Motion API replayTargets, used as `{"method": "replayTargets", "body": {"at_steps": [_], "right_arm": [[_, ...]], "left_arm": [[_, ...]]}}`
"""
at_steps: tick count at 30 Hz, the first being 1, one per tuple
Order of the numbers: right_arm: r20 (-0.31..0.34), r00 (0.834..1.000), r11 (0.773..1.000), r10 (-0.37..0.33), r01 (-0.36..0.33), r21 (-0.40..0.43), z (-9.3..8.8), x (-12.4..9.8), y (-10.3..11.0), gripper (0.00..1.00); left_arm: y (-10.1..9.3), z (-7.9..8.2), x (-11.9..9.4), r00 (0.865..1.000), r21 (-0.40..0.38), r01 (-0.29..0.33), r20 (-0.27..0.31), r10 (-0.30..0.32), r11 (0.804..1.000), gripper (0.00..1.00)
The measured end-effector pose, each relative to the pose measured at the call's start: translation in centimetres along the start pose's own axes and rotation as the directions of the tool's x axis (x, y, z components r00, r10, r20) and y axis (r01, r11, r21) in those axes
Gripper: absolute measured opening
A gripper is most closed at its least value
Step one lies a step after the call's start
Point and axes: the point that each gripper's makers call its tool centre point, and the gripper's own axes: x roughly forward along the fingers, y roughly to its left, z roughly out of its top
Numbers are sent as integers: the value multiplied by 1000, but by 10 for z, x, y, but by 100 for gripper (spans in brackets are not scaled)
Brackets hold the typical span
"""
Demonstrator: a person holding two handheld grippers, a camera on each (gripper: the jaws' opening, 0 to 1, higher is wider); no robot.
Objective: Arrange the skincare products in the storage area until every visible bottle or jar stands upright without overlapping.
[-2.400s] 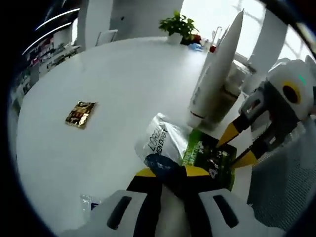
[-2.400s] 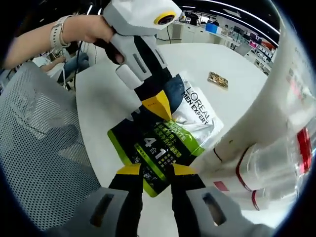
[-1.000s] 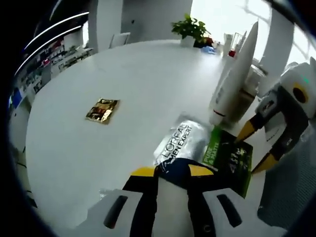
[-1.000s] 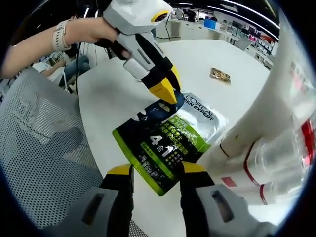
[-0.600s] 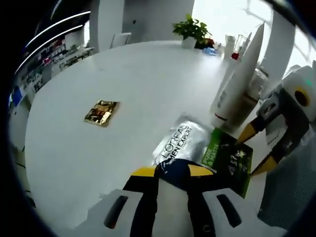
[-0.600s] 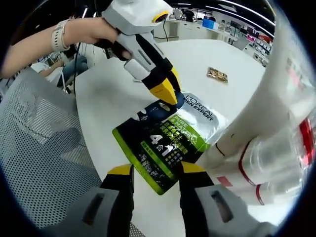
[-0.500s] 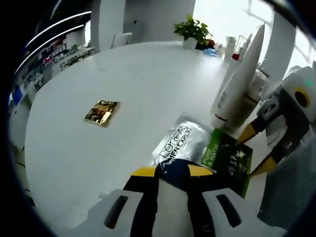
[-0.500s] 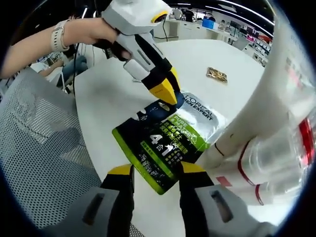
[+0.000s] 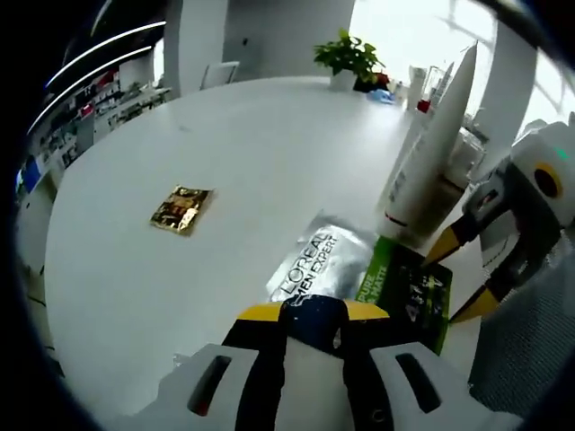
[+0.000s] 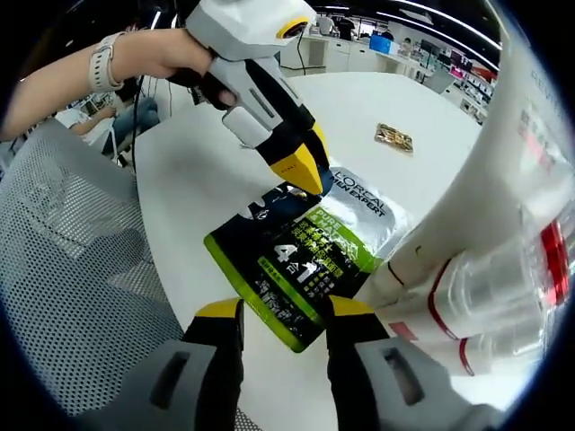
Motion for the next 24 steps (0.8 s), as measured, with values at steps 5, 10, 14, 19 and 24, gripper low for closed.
{"method": "replayTargets", "body": {"at_steps": [5, 10, 14, 19, 24], "right_arm": [[30, 1000, 1000, -10, 9, 6, 8, -9, -1, 36], [60, 998, 1000, -5, 5, 4, 17, -17, 3, 37], [91, 996, 1000, -6, 6, 6, 23, -27, 4, 37], [113, 993, 1000, -17, 19, -14, 27, -39, 4, 37], [137, 990, 999, -18, 23, -30, 32, -51, 5, 37]], "left_arm": [[-4, 6, -7, 1000, 20, -4, 14, 4, 1000, 21], [-9, 12, -15, 1000, 46, -9, 21, 9, 999, 21], [-13, 16, -23, 999, 64, -20, 27, 18, 998, 22], [-22, 19, -33, 999, 77, -27, 37, 24, 997, 23], [-29, 21, -43, 998, 84, -42, 46, 38, 996, 26]]}}
